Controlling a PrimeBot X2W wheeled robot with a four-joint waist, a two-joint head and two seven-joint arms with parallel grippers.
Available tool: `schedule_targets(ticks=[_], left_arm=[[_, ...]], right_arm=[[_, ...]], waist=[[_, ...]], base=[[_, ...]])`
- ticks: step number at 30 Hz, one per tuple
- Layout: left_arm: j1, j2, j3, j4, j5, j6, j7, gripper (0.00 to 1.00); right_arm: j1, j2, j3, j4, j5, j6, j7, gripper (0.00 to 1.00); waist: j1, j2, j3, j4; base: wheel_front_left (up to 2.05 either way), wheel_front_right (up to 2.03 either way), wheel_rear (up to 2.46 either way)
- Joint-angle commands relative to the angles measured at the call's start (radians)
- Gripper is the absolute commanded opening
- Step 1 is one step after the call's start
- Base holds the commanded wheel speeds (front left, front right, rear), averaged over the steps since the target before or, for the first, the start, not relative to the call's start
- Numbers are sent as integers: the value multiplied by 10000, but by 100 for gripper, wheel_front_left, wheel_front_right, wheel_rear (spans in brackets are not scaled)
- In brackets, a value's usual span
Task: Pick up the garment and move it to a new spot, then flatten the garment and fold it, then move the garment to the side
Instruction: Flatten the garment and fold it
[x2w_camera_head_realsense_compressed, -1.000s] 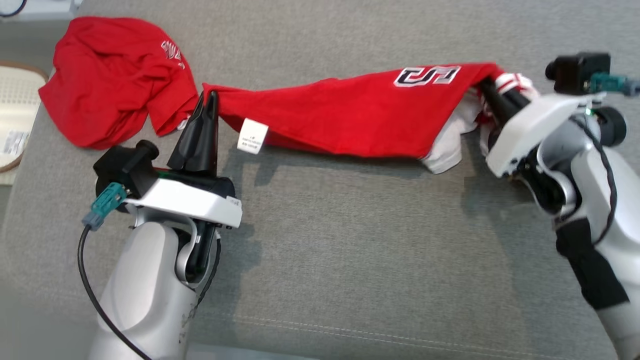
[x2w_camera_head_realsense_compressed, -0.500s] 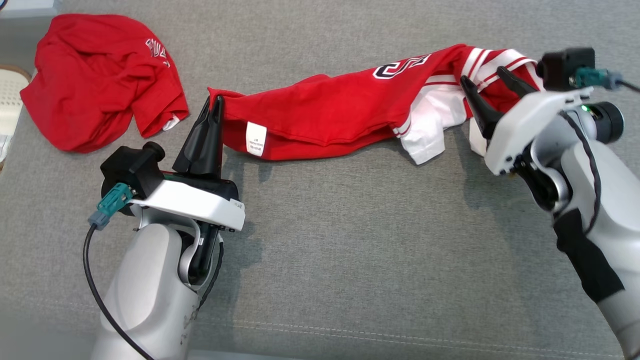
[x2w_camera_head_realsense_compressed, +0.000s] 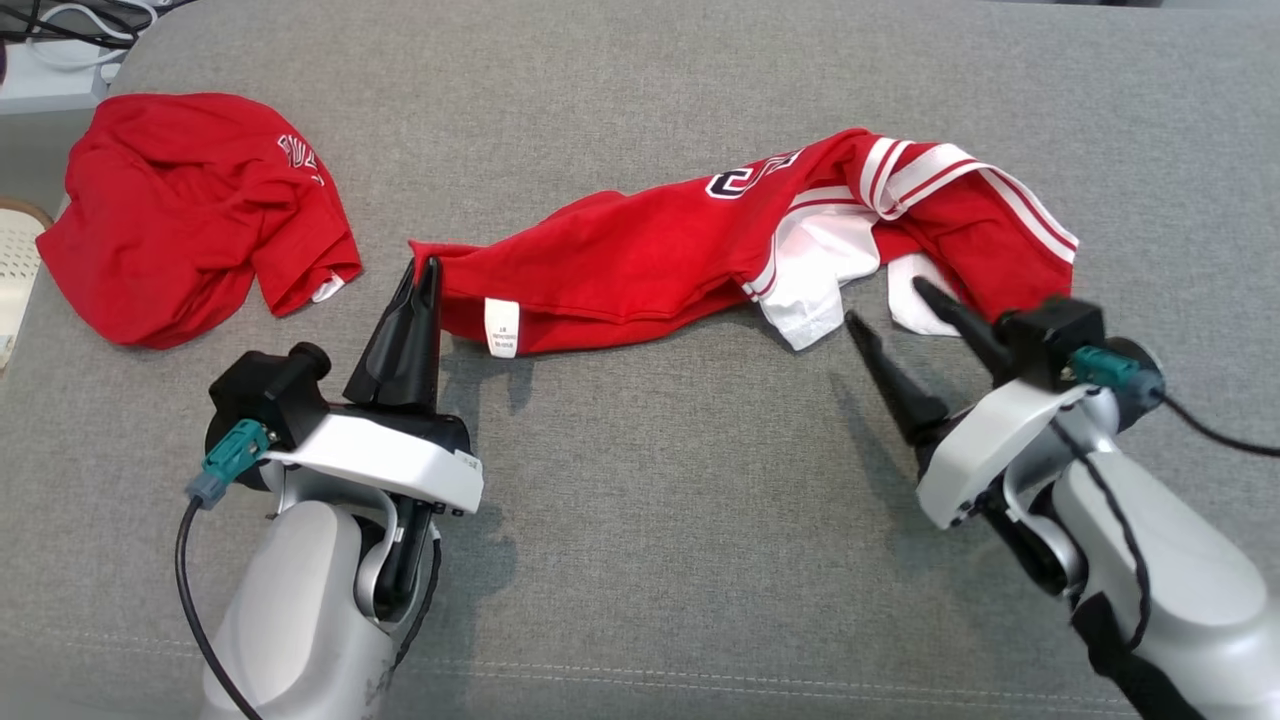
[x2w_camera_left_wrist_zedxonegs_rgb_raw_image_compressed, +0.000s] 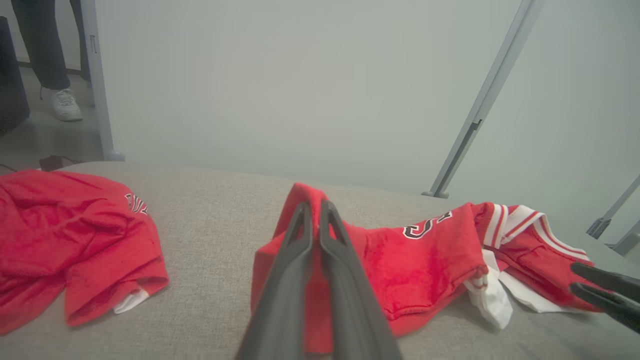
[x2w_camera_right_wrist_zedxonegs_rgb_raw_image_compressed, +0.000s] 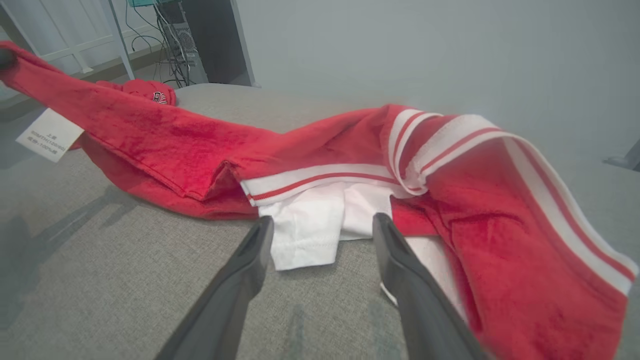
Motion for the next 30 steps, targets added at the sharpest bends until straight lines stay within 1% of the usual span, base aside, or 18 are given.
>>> schedule_targets(ticks=[1, 6, 10, 14, 24, 25, 26, 27, 28, 29, 30], left_arm=[[27, 243, 260, -226, 29, -73, -49, 0], [23, 243, 166, -226, -75, -73, -49, 0], [-21, 243, 97, -217, -185, -73, -49, 0], [-103, 243, 43, -259, -281, -73, -49, 0], [-233, 243, -46, -333, -471, -73, -49, 0], [-251, 243, -55, -334, -494, -73, -49, 0], [-272, 243, -68, -335, -516, -73, -49, 0], [-291, 243, -82, -343, -532, -73, -49, 0], [-307, 242, -86, -354, -543, -73, -49, 0], [-321, 242, -80, -362, -546, -73, -49, 0], [-330, 242, -64, -367, -541, -73, -49, 0]], right_arm=[[274, 64, 296, -303, -249, 12, -82, 100], [243, 214, 819, -179, -642, 12, 215, 100], [60, 318, 892, 176, -983, 12, 366, 100], [-148, 460, 582, 653, -1455, 12, 382, 100], [-497, 1056, -235, 1663, -2539, 12, 367, 100], [-547, 1120, -354, 1796, -2659, 12, 392, 93], [-594, 1196, -456, 1928, -2777, 12, 426, 84], [-652, 1270, -549, 2036, -2893, 12, 420, 48], [-716, 1331, -654, 2137, -3026, 12, 391, 30], [-769, 1406, -738, 2222, -3141, 12, 358, 0], [-826, 1478, -850, 2263, -3237, 12, 267, 0]], waist=[[0, 0, 21, 74], [0, 0, 158, 285], [0, 0, 267, 456], [0, 0, 438, 600], [0, 0, 724, 849], [0, 0, 749, 868], [0, 0, 773, 885], [0, 0, 798, 898], [0, 0, 820, 903], [0, 0, 838, 898], [0, 0, 852, 881]], base=[[0, 0, 0], [0, 0, 0], [0, 0, 0], [0, 0, 0], [0, 0, 0], [0, 0, 0], [0, 0, 0], [0, 0, 0], [0, 0, 0], [0, 0, 0], [0, 0, 0]])
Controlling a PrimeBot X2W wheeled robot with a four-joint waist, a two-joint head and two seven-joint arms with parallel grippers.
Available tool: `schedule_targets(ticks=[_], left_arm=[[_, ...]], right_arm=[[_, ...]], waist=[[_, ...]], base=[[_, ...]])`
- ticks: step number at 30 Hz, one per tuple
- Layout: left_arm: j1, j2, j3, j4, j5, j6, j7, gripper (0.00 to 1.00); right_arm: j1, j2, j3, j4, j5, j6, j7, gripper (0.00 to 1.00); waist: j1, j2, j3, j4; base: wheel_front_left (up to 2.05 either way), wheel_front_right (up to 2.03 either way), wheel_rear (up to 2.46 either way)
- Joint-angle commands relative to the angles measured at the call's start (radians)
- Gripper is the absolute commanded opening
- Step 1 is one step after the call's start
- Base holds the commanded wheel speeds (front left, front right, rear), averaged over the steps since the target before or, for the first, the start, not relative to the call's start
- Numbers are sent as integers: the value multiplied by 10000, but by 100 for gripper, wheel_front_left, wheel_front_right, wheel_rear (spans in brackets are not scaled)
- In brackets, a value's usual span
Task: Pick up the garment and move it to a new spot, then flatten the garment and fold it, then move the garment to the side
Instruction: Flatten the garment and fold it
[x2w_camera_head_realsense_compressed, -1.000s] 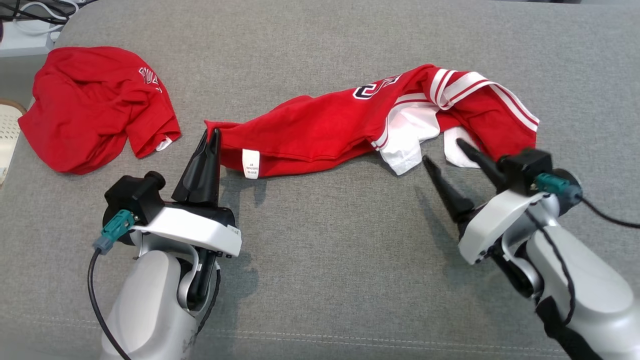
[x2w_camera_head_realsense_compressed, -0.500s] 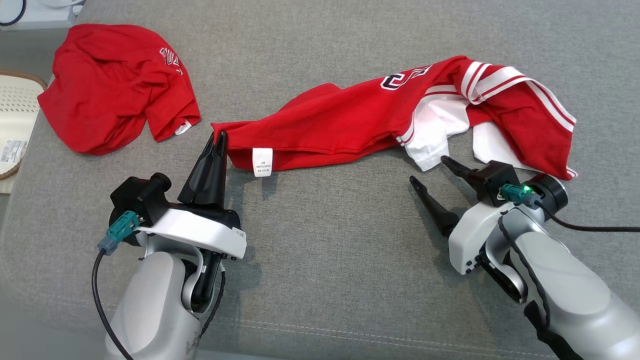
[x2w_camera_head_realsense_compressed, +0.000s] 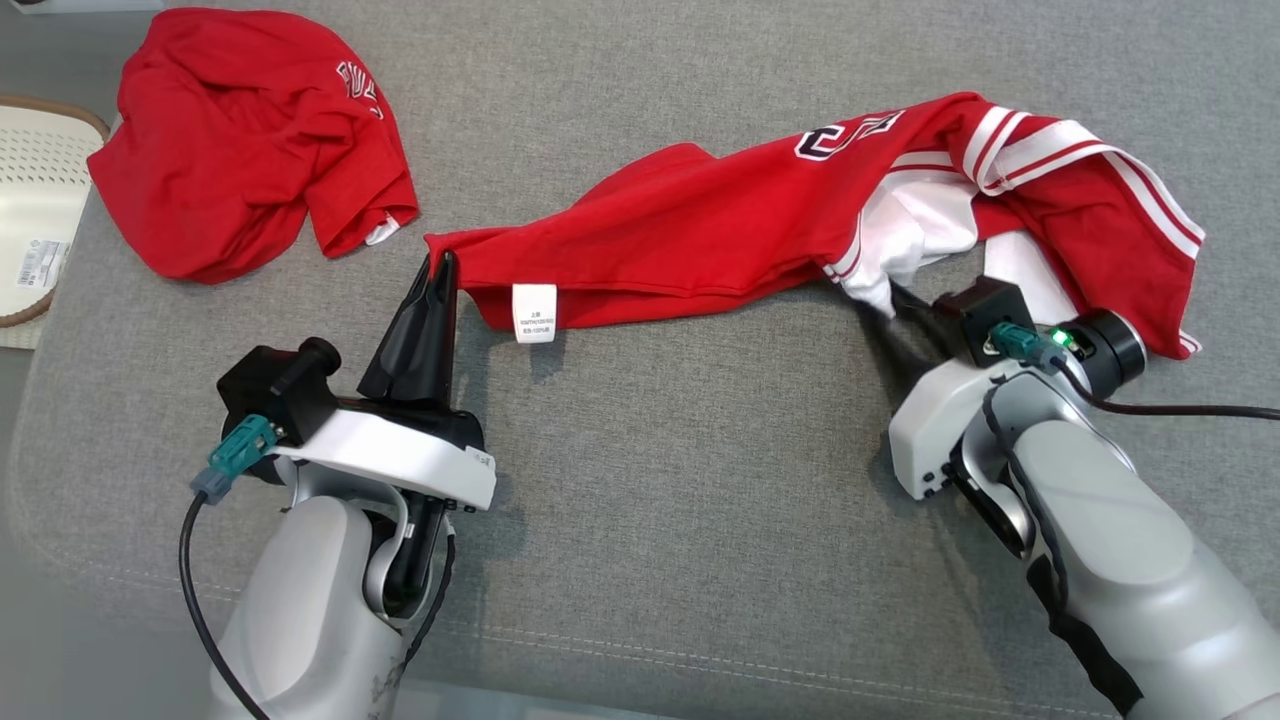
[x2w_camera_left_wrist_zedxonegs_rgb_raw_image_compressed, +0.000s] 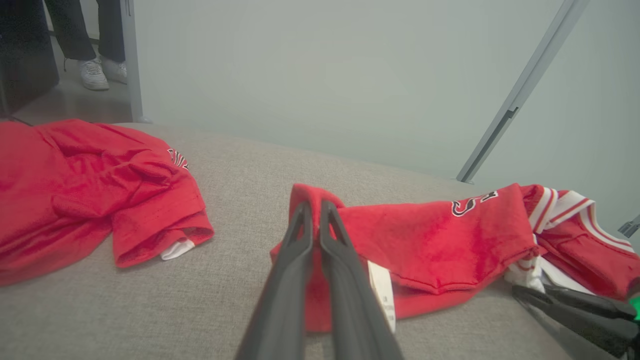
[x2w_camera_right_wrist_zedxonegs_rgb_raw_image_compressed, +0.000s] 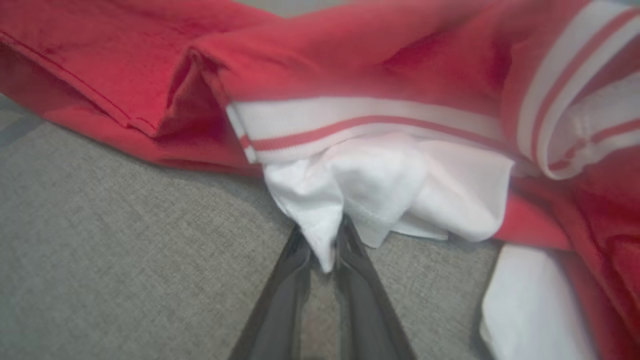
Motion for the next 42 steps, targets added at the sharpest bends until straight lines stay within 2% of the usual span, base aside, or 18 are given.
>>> schedule_targets(ticks=[1, 7, 13, 16, 20, 23, 26, 27, 28, 29, 31, 35, 40, 42], left_arm=[[-299, 235, 311, -272, -12, -73, -49, 0], [-201, 235, 501, -201, 182, -73, -49, 0], [-55, 235, 716, -116, 409, -73, -49, 0], [19, 235, 789, -74, 503, -73, -49, 0], [94, 235, 837, -35, 572, -73, -49, 0], [87, 235, 838, -3, 605, -73, -49, 0], [31, 235, 803, 63, 631, -73, -49, 0], [0, 235, 797, 82, 648, -73, -49, 0], [-28, 235, 803, 103, 673, -73, -49, 0], [-54, 235, 810, 123, 691, -73, -49, 0], [-119, 235, 818, 144, 733, -73, -49, 0], [-143, 244, 885, 163, 791, -73, -49, 0], [-119, 261, 963, 184, 894, -73, -49, 0], [-98, 258, 942, 175, 928, -73, -49, 0]], right_arm=[[-36, 162, -27, -142, -163, 8, -186, 0], [-74, -13, -514, -871, -227, 8, -746, 0], [411, -827, -1315, -3231, -286, 8, -753, 0], [960, -1277, -1389, -4891, -213, 8, -290, 0], [1912, -1877, -805, -6995, 240, 8, 758, 0], [2591, -2208, -180, -7935, 827, 8, 1676, 0], [3123, -2432, 669, -8127, 1644, 8, 2606, 0], [3241, -2487, 989, -8059, 1957, 8, 2922, 31], [3315, -2505, 1218, -7969, 2263, 8, 3131, 84], [3369, -2531, 1409, -7850, 2537, 8, 3327, 100], [3372, -2573, 1599, -7773, 3016, 8, 3409, 100], [3387, -2697, 1246, -7852, 3518, 8, 3095, 100], [3755, -3119, -346, -7951, 3595, 8, 2385, 100], [4024, -3100, -817, -7900, 3585, 8, 2232, 100]], waist=[[0, 0, 8, -37], [0, 0, -190, -451], [0, 0, -577, -1098], [0, 0, -724, -1387], [0, 0, -824, -1642], [0, 0, -809, -1693], [0, 0, -746, -1659], [0, 0, -709, -1635], [0, 0, -676, -1610], [0, 0, -643, -1579], [0, 0, -558, -1510], [0, 0, -527, -1498], [0, 0, -623, -1576], [0, 0, -692, -1617]], base=[[0, 0, 0], [0, 0, 0], [0, 0, 0], [0, 0, 0], [0, 0, 0], [0, 0, 0], [0, 0, 0], [0, 0, 0], [0, 0, 0], [0, 0, 0], [0, 0, 0], [0, 0, 0], [0, 0, 0], [0, 0, 0]])
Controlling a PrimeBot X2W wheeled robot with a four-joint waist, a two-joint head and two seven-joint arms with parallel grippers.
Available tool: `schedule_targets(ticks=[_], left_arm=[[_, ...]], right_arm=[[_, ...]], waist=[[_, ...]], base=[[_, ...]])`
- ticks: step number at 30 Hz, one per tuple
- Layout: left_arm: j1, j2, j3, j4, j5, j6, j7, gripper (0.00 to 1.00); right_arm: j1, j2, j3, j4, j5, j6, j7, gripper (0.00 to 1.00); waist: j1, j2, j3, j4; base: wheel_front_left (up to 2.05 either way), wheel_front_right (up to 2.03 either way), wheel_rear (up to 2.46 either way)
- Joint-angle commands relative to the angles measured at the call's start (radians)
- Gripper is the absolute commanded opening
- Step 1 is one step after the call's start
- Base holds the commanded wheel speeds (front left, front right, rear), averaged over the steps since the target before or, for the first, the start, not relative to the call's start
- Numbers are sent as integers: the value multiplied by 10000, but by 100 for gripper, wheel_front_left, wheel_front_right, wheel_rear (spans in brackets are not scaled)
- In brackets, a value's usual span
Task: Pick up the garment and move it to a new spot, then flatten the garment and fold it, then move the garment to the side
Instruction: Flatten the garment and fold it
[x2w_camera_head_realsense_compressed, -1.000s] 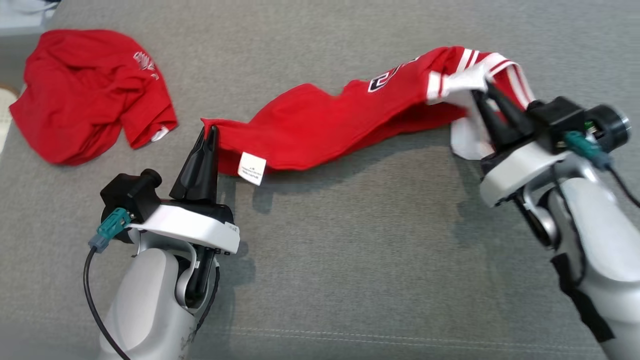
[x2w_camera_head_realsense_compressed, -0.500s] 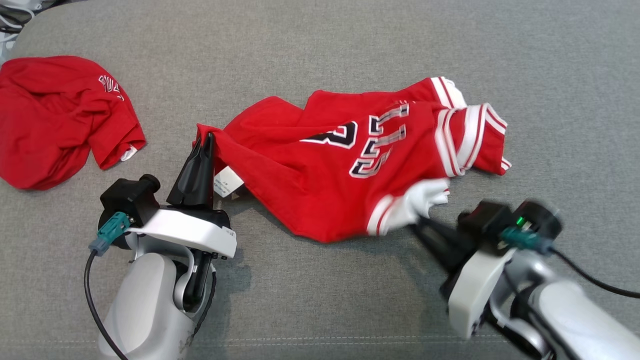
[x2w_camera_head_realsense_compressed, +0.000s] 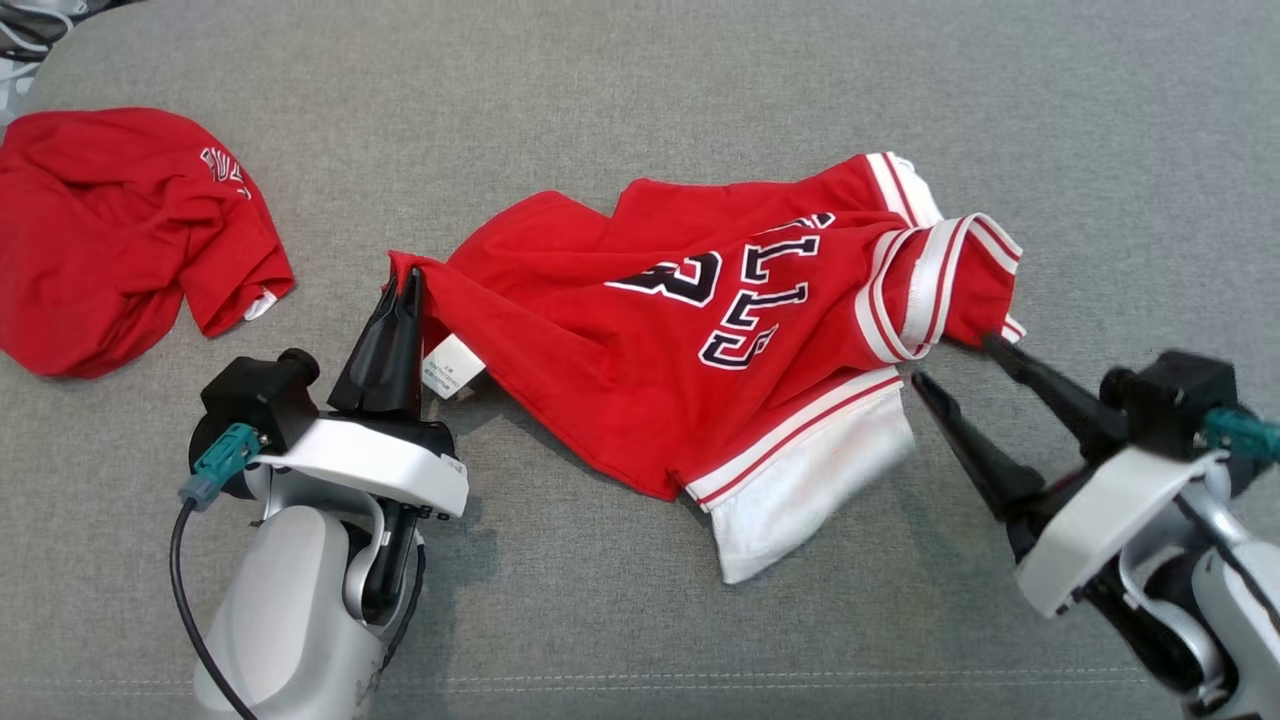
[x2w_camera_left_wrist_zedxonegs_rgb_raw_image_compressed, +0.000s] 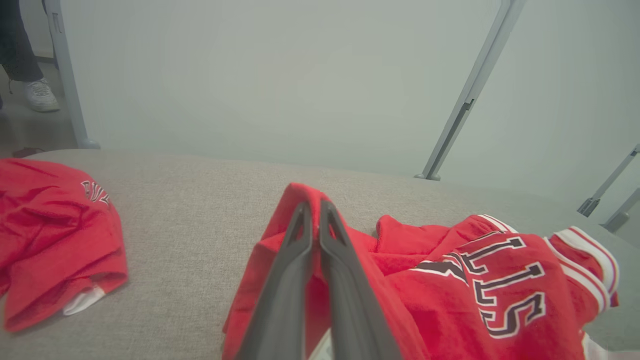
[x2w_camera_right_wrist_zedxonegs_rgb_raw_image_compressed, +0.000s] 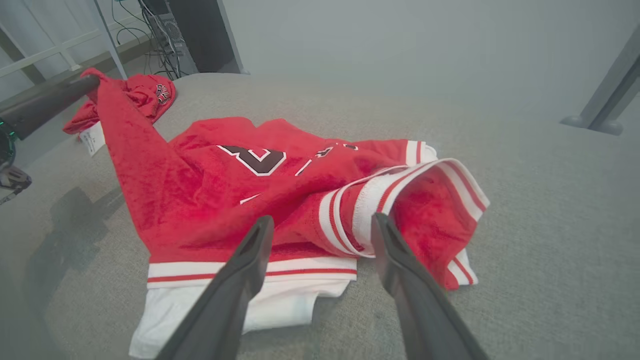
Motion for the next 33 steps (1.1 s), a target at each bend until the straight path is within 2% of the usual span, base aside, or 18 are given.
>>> schedule_targets(ticks=[1, 8, 14, 23, 25, 26, 27, 28, 29, 30, 33], left_arm=[[-167, 210, 281, -233, 68, -71, -51, 0], [-101, 200, 88, -281, 66, -71, -51, 0], [23, 196, -71, -300, 57, -71, -51, 0], [4, 193, -233, -338, 59, -71, -51, 0], [-24, 192, -260, -359, 34, -71, -51, 0], [-34, 192, -273, -367, 23, -71, -51, 0], [-42, 192, -284, -374, 12, -71, -51, 0], [-52, 192, -293, -377, 1, -71, -51, 0], [-64, 192, -300, -376, -10, -71, -51, 0], [-79, 192, -308, -370, -20, -71, -51, 0], [-134, 191, -312, -350, -36, -71, -51, 2]], right_arm=[[340, -32, 77, -190, 28, 0, -73, 100], [1120, 591, 446, 519, 635, 0, -240, 100], [1456, 783, 466, 1566, 869, 0, -632, 100], [646, 1291, 708, 2832, 701, 0, -1458, 100], [405, 1345, 840, 3090, 670, 0, -1550, 96], [291, 1371, 932, 3237, 675, 0, -1551, 90], [161, 1396, 1053, 3367, 679, 0, -1548, 69], [24, 1421, 1201, 3476, 690, 0, -1532, 34], [-117, 1461, 1349, 3550, 753, 0, -1530, 5], [-274, 1488, 1467, 3591, 822, 0, -1566, 0], [-789, 1476, 1583, 3426, 1070, 0, -1953, 0]], waist=[[0, 0, -27, -19], [0, 0, -79, 42], [0, 0, -65, 128], [0, 0, 49, 244], [0, 0, 103, 294], [0, 0, 129, 319], [0, 0, 160, 343], [0, 0, 190, 365], [0, 0, 222, 385], [0, 0, 257, 406], [0, 0, 335, 465]], base=[[0, 0, 0], [0, 0, 0], [0, 0, 0], [0, 0, 0], [0, 0, 0], [0, 0, 0], [0, 0, 0], [0, 0, 0], [0, 0, 0], [0, 0, 0], [0, 0, 0]])
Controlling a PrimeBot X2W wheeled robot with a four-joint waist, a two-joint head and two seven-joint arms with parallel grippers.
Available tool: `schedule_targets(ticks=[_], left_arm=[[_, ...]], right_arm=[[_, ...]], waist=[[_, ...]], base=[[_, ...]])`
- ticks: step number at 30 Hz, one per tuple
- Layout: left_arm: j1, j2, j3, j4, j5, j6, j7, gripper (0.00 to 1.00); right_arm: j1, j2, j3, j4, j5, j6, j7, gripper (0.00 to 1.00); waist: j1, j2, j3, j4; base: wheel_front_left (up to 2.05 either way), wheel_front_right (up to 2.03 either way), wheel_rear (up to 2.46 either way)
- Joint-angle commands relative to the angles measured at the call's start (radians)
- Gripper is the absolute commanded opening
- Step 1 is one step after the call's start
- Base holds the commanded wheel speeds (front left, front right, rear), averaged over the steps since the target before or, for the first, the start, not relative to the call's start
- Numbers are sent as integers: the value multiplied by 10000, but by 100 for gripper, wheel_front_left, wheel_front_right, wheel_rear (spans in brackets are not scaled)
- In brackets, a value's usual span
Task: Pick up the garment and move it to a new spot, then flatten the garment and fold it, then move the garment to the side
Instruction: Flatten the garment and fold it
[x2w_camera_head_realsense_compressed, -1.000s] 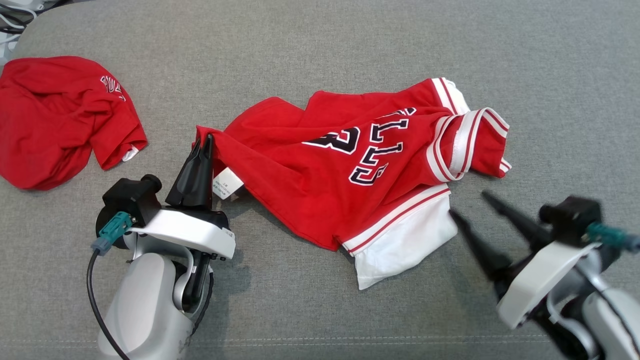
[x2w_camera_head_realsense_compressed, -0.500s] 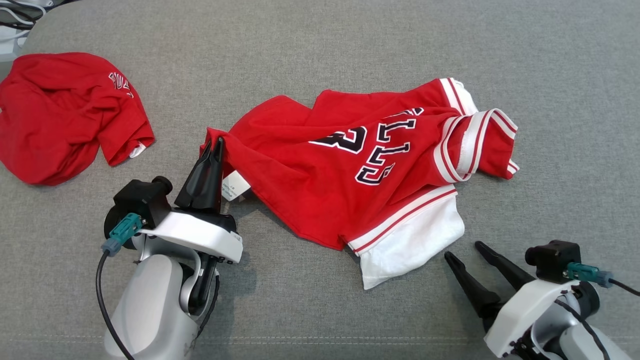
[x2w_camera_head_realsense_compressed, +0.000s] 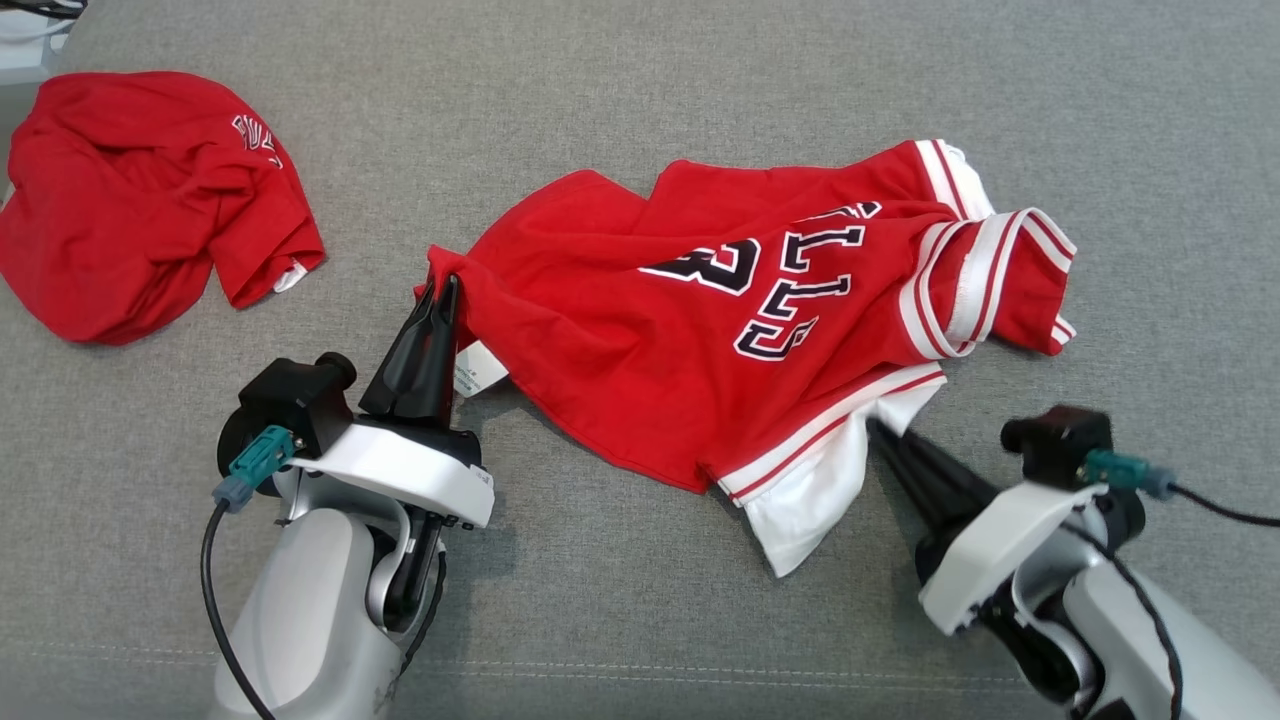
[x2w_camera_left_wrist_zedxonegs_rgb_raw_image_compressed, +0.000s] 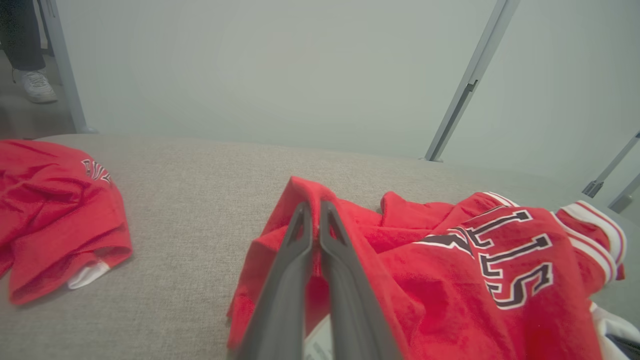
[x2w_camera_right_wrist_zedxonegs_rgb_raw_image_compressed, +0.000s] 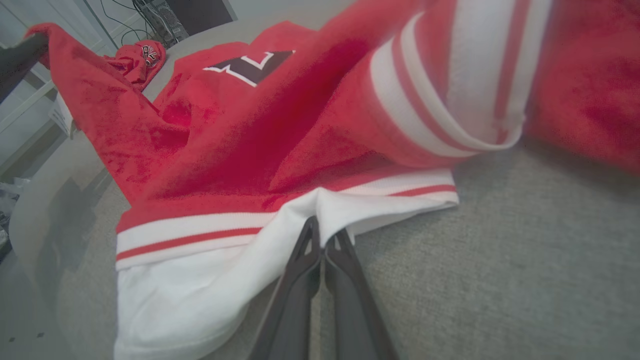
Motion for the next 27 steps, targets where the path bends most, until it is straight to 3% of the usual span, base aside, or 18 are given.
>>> schedule_targets(ticks=[1, 2, 11, 18, 19, 20, 23, 27], left_arm=[[-183, 199, 305, -295, -67, -71, -51, 47], [-187, 199, 325, -328, -49, -71, -51, 100], [-192, 198, 226, -602, -69, -71, -51, 100], [-265, 197, -322, -865, -399, -71, -51, 100], [-268, 197, -392, -892, -462, -71, -51, 100], [-264, 197, -467, -903, -534, -71, -51, 100], [-243, 197, -736, -957, -688, -71, -51, 100], [-155, 197, -633, -1090, -758, -71, -51, 100]], right_arm=[[-412, -146, 89, -406, 133, 0, -398, 0], [-587, -218, 72, -533, 170, 0, -520, 0], [-2105, -641, 219, -871, 301, 0, -280, 0], [-3812, -276, 556, 641, 349, 0, 385, 0], [-4007, -181, 518, 1118, 420, 0, 601, 38], [-4200, -101, 514, 1573, 423, 0, 791, 100], [-4649, -12, 682, 2353, 277, 0, 887, 100], [-4767, -206, 671, 2339, 252, 0, 210, 100]], waist=[[0, 0, 56, 46], [0, 0, 69, 60], [0, 0, 101, 391], [0, 0, 263, 1156], [0, 0, 287, 1288], [0, 0, 306, 1414], [0, 0, 327, 1709], [0, 0, 273, 1614]], base=[[0, 0, 0], [0, 0, 0], [0, 0, 0], [0, 0, 0], [0, 0, 0], [0, 0, 0], [0, 0, 0], [0, 0, 0]])
